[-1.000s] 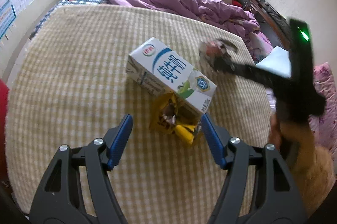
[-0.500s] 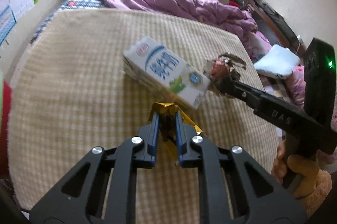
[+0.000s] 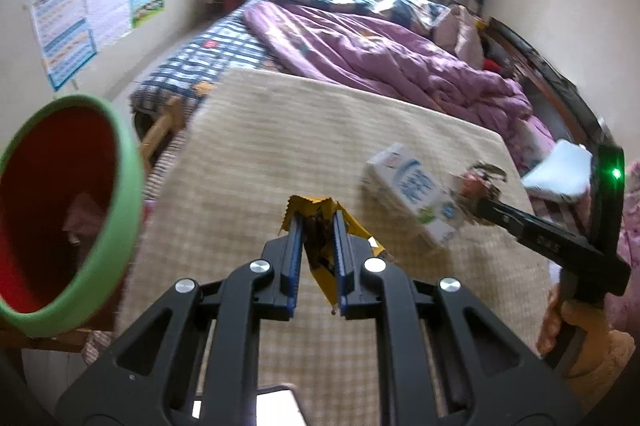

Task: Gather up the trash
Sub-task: 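Grasp the yellow wrapper with the left gripper and carry it over the bucket, then open the left gripper to drop the yellow wrapper into the bucket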

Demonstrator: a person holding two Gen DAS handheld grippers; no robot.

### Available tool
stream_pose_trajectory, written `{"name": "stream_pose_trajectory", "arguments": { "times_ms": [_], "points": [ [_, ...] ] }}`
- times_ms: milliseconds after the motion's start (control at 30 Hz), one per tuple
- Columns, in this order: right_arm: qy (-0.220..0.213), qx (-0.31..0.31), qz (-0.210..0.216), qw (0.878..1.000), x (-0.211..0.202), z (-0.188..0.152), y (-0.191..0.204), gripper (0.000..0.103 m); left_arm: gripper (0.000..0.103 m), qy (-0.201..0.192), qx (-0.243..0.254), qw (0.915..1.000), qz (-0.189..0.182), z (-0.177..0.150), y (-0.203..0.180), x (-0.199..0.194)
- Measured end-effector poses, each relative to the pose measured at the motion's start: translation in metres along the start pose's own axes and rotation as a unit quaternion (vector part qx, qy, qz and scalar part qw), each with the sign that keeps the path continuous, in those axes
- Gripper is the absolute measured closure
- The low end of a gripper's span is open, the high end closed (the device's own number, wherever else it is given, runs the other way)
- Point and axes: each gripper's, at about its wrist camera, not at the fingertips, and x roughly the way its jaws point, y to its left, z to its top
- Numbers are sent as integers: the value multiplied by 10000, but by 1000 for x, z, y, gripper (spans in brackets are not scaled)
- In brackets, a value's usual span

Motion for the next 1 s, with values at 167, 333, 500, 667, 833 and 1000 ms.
{"name": "stream_pose_trajectory", "arguments": {
  "times_ms": [167, 333, 500, 667, 833, 1000],
  "points": [
    [225, 61, 76, 9997, 10, -5, 2, 65, 89, -119, -325, 9984, 438, 4, 40, -9],
    [362, 100, 188, 9991, 16, -11, 8, 65, 89, -233, -745, 9927, 925, 4, 89, -23],
    [405, 43, 283, 9988, 17, -12, 18, 65, 89, -310, -991, 9867, 1247, 1, 120, -31],
    [487, -67, 400, 9980, 23, -14, 34, 65, 89, -331, -1196, 9811, 1484, -2, 140, -34],
    [548, -124, 455, 9974, 27, -15, 40, 65, 89, -277, -1288, 9768, 1690, -5, 150, -32],
    [566, -106, 478, 9972, 28, -15, 38, 65, 68, -172, -1302, 9740, 1848, -9, 156, -27]
  ]
}}
